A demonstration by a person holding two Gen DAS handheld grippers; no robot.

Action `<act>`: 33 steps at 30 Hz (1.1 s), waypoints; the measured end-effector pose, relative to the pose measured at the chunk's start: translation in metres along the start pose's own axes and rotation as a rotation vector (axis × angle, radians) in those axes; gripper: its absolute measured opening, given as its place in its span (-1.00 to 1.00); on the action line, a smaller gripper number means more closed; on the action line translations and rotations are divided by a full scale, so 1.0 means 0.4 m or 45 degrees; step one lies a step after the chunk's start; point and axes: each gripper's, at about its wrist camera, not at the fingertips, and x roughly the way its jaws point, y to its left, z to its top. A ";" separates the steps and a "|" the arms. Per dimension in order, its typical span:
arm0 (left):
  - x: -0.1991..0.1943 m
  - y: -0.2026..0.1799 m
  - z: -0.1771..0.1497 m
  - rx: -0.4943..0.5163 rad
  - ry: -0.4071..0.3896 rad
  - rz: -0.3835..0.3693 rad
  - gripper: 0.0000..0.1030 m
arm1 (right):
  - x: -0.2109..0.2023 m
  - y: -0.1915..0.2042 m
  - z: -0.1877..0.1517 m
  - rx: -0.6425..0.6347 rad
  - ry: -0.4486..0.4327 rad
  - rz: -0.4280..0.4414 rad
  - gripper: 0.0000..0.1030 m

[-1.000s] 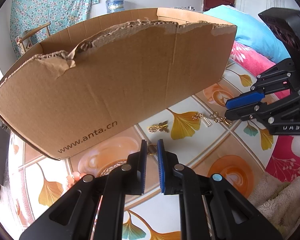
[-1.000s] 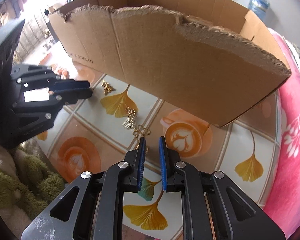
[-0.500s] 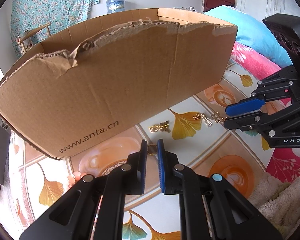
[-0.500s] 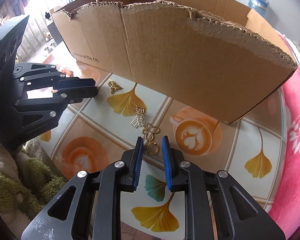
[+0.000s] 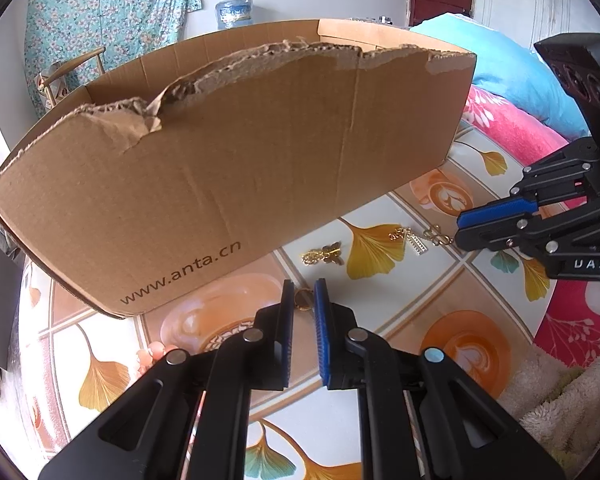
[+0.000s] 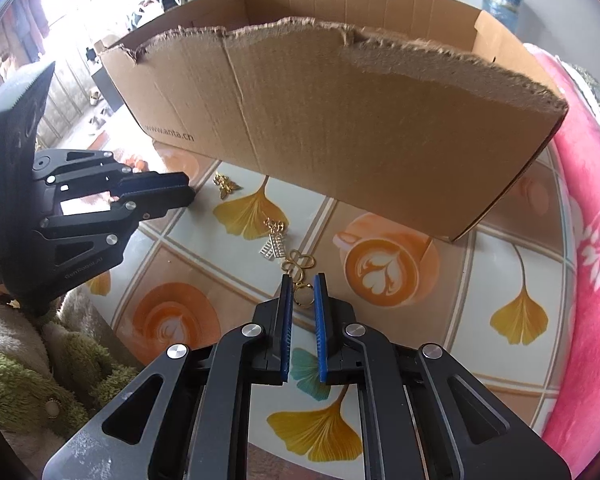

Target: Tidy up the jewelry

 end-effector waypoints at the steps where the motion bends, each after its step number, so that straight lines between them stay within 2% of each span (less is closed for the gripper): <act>1: -0.001 0.000 0.000 -0.004 0.002 -0.001 -0.82 | -0.008 -0.007 -0.003 -0.003 -0.004 -0.002 -0.84; 11: -0.045 -0.009 0.011 0.016 -0.025 0.015 -0.82 | -0.096 -0.024 0.005 -0.006 -0.101 0.009 -0.84; 15: -0.086 -0.010 0.018 0.010 -0.047 0.001 -0.82 | -0.142 -0.025 0.015 -0.011 -0.151 0.060 -0.84; 20: -0.204 0.011 0.082 -0.007 -0.189 -0.041 -0.82 | -0.228 -0.006 0.073 -0.068 -0.284 0.139 -0.84; 24: -0.273 0.051 0.169 0.005 -0.302 -0.043 -0.82 | -0.287 -0.004 0.168 -0.183 -0.426 0.160 -0.84; 26: -0.274 0.070 0.212 0.012 -0.325 -0.037 -0.82 | -0.292 -0.018 0.217 -0.222 -0.453 0.167 -0.84; 29: -0.222 0.107 0.286 0.014 -0.267 -0.046 -0.82 | -0.245 -0.046 0.306 -0.272 -0.395 0.178 -0.84; 31: -0.182 0.133 0.325 0.011 -0.208 -0.049 -0.82 | -0.182 -0.063 0.367 -0.296 -0.300 0.170 -0.84; 33: -0.114 0.162 0.376 0.003 -0.104 -0.054 -0.82 | -0.121 -0.076 0.418 -0.307 -0.188 0.205 -0.84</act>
